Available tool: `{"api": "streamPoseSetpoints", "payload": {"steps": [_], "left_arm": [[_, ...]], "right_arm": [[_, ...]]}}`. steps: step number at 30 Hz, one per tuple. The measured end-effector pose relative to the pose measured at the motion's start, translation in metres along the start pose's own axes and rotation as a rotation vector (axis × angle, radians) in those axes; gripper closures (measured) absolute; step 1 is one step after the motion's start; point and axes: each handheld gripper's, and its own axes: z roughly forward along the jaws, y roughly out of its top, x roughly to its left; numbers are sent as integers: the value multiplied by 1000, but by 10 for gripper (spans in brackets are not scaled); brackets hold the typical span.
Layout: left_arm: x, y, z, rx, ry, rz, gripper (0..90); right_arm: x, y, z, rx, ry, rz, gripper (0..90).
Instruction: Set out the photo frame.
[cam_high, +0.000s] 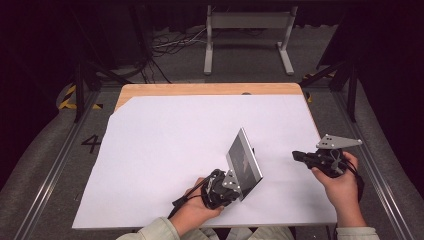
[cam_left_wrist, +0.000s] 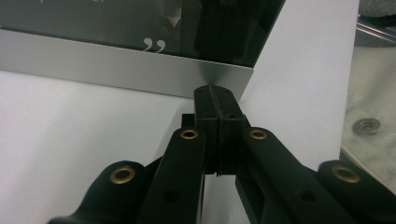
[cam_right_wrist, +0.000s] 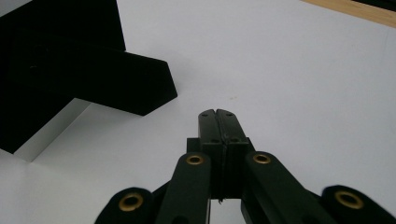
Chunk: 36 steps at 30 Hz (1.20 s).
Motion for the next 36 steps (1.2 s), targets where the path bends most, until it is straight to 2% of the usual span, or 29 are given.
{"api": "streamPoseSetpoints", "payload": {"steps": [6, 8, 25, 28, 33, 36], "left_arm": [[-2, 4, 4, -7, -2, -4, 900], [-4, 6, 6, -6, 7, 16, 900], [-6, 18, 17, -21, 7, 8, 900], [-7, 20, 18, -23, 12, 17, 900], [-7, 19, 16, -22, 15, 30, 900], [-6, 17, 7, -34, 15, 27, 900]], "right_arm": [[1, 1, -4, -12, 3, 27, 900], [1, 2, -4, -15, 3, 32, 900], [2, 2, -2, -7, 13, 34, 900], [2, 2, -2, -8, 13, 35, 900], [2, 2, -4, -13, 11, 38, 900], [2, 1, -4, -11, 14, 36, 900]]}}
